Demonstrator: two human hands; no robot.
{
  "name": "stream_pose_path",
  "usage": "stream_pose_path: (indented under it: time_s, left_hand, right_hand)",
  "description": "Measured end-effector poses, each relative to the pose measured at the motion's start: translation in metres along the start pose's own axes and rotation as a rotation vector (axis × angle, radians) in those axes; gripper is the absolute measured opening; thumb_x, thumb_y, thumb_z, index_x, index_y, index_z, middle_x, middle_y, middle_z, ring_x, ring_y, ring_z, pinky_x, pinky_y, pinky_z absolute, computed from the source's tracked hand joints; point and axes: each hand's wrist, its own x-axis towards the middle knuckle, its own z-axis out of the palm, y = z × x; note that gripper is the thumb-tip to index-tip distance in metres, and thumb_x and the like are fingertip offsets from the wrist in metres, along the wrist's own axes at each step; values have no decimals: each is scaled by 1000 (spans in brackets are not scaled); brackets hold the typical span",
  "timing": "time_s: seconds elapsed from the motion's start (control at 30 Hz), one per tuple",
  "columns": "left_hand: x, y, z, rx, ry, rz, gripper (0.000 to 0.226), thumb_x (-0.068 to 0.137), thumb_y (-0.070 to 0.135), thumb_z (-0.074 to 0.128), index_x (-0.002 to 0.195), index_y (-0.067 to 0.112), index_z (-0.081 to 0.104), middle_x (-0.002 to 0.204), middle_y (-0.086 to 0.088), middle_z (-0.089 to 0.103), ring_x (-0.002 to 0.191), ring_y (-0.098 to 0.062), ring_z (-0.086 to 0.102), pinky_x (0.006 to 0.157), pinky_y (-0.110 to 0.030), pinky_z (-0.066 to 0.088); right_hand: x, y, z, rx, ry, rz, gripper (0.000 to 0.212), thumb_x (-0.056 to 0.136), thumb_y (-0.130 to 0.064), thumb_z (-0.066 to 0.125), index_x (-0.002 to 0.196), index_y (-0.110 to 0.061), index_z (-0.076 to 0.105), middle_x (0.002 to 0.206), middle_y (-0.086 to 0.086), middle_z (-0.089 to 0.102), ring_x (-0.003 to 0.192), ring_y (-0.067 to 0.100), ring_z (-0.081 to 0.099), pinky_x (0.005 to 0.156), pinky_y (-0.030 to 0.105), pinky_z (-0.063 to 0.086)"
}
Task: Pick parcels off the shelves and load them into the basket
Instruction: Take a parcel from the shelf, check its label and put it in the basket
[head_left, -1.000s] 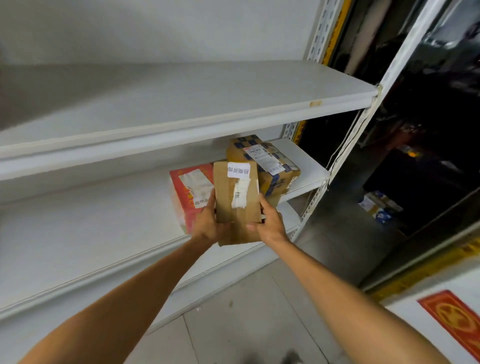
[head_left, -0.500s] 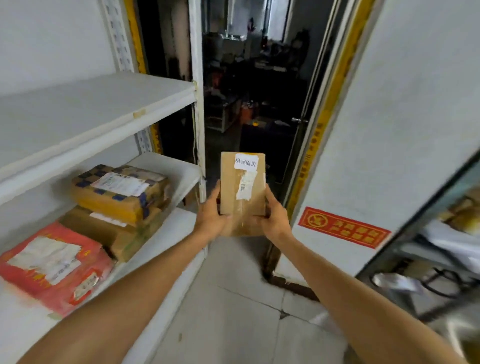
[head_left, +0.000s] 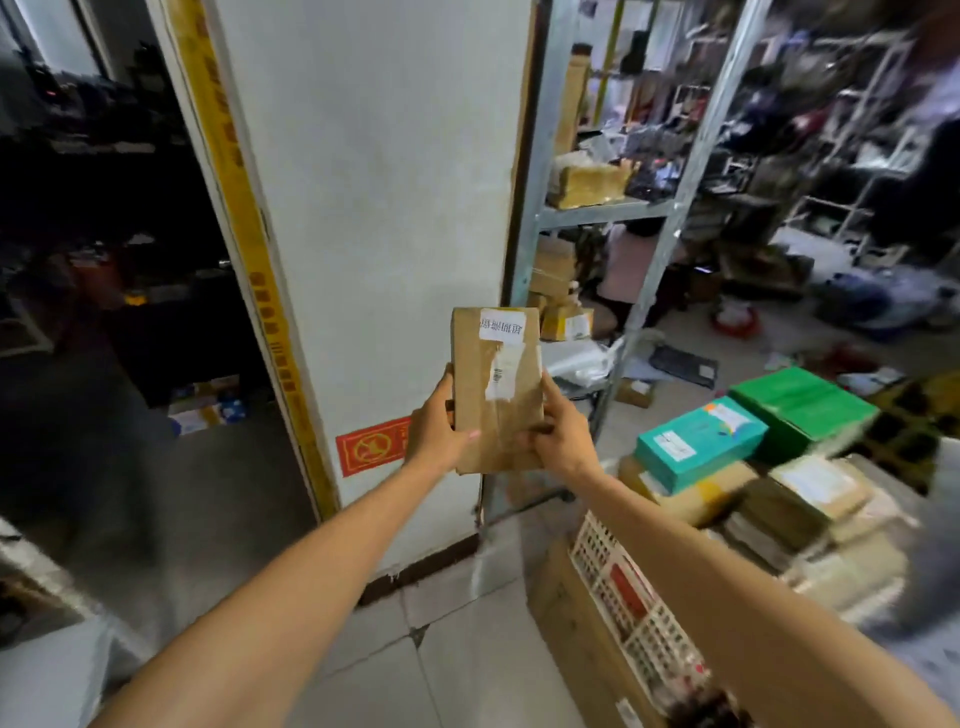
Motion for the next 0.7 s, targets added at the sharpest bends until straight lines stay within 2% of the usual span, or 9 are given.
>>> stream_pose_path:
  time_s: [0.1,0.2,0.3,0.47,0.57,0.63,0.7]
  left_hand:
    - [24,13,26,-6,-80,71,94,77,6,75,150,32,22,120,-1,63,92,-12,59,78,-21,48]
    - [45,22,60,-17,-180,73,96,75,9,78,151,27,22,135,-1,55,113,-18,58,93,-30,50]
    - [58,35,96,-49,-291,108,97,75,10,79,151,25,21,142,-1,47,127,-22,49,104,-41,44]
    - [90,62,155,-84,-523,234,92,75,6,77,150,23,27,140,1,49,124,-20,51,98,-36,48]
    - [109,72,184,-32,-640,270,93,75,7,77,151,22,25,144,1,46,127,-20,49,101,-34,45]
    - [123,77,200,-42,-727,308,96,73,6,78,151,19,24,147,-1,41,129,-23,47,105,-39,43]
    - [138,84,213,-39,-791,334,98,72,5,78,151,20,23,148,-2,41,126,-23,50,102,-42,46]
  right_hand:
    - [9,10,-24,-10,62,43,89,84,8,55,154,-29,16,139,6,51,124,26,53,97,45,51]
    - [15,28,-47,-30,153,93,92,84,8,58,154,-32,14,140,4,51,124,25,53,99,47,49]
    - [15,45,-71,-28,240,168,94,83,7,59,154,-33,13,145,-1,45,130,23,46,105,45,44]
    - [19,73,-108,-25,407,306,93,83,3,64,154,-31,16,147,1,41,133,23,40,108,47,40]
    - [23,82,-119,-6,525,362,92,82,3,67,153,-30,18,145,2,43,132,22,42,106,46,42]
    - [26,87,-120,-4,598,405,95,80,1,70,153,-33,18,144,2,46,130,22,44,106,48,42]
    - [34,94,-121,-12,656,429,98,79,-3,73,153,-35,17,143,3,48,129,25,46,105,53,42]
